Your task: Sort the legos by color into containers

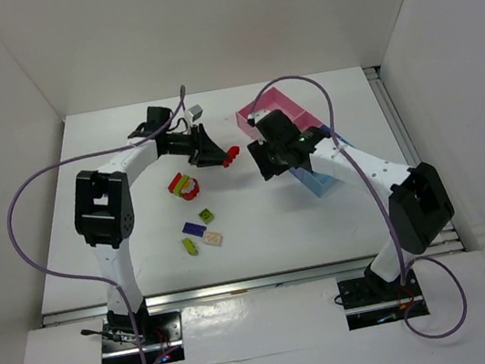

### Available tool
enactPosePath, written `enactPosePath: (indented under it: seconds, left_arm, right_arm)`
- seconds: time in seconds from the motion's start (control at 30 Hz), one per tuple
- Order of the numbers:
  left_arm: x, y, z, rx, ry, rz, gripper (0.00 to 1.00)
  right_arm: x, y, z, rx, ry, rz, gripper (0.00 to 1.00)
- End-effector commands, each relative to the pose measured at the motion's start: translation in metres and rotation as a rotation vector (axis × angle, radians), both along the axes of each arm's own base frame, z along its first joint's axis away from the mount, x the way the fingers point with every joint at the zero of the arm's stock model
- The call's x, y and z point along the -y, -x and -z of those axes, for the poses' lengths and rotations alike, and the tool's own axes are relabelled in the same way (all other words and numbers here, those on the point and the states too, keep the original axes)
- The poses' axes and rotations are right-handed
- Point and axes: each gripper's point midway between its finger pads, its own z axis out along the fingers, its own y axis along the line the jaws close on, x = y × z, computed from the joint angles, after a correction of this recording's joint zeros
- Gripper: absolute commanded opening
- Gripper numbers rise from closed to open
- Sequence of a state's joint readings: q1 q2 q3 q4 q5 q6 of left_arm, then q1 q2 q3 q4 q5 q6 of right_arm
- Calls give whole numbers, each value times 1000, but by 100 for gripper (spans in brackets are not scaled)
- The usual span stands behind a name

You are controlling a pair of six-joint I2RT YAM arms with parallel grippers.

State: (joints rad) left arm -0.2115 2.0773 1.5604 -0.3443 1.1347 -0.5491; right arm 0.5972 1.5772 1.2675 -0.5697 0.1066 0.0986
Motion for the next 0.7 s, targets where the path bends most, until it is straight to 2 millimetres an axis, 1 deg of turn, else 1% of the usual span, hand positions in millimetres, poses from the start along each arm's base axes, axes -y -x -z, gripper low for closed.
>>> enactPosePath:
  seconds: [0.0, 0.03, 0.07, 0.1, 0.13, 0.17, 0.2, 0.23, 0.27, 0.3, 0.33, 0.37, 0.4, 0.43, 0.47, 0.5, 0.53, 0.57, 0.6, 0.63, 0.67]
  left_arm:
    - [10, -17, -40, 107, 52, 6, 0]
    - [14, -16, -44, 117, 55, 15, 0]
    - [15, -21, -46, 108, 51, 0, 0]
    - [16, -25, -45, 108, 53, -3, 0]
    - [17, -27, -47, 108, 50, -13, 0]
    - [22, -32, -51, 120, 55, -18, 0]
    - [23, -36, -50, 116, 51, -27, 0]
    - [23, -40, -55, 134, 49, -34, 0]
    - [30, -45, -60, 138, 50, -43, 0]
    - [32, -49, -58, 125, 51, -47, 0]
    - [38, -53, -59, 134, 49, -52, 0]
    - [46, -57, -67, 136, 56, -56, 0]
    - [47, -63, -68, 135, 52, -72, 0]
    - [54, -69, -59, 123, 48, -74, 0]
    - [56, -79, -67, 137, 48, -99, 0]
    - [57, -85, -64, 131, 44, -113, 0]
    - [60, -94, -60, 114, 52, -122, 0]
    - [66, -96, -55, 102, 50, -128, 0]
    - [72, -99, -54, 117, 64, -124, 0]
    - [74, -106, -39, 96, 58, -136, 0]
    - [81, -109, -44, 97, 73, -134, 0]
  right_arm:
    - [22, -26, -24, 77, -23, 161, 41]
    - [30, -36, -27, 87, -35, 209, 41]
    - [33, -43, -26, 84, -61, 253, 41]
    - [39, -50, -27, 88, -65, 295, 41]
    - [49, -64, -29, 95, -80, 343, 41]
    - [52, -69, -27, 85, -96, 362, 41]
    - [59, -82, -28, 88, -91, 403, 41]
    - [62, -86, -25, 79, -84, 413, 41]
    - [69, -90, -25, 82, -66, 436, 41]
    - [72, -94, -24, 82, -65, 446, 41]
    - [76, -102, -20, 89, -69, 461, 41]
    - [77, -105, -21, 96, -62, 469, 41]
    - [82, -113, -24, 112, -72, 486, 41]
    - [90, -118, -14, 106, -54, 508, 41]
    - [88, -125, -17, 121, -64, 509, 42]
    - [94, -133, -19, 133, -71, 527, 44]
    - [96, -137, -9, 118, -68, 530, 44]
    - [101, -142, -9, 121, -69, 542, 45]
    - [105, -149, -4, 130, -64, 544, 45]
    - [103, -152, -5, 139, -70, 530, 47]
    - [107, -155, -2, 143, -65, 533, 48]
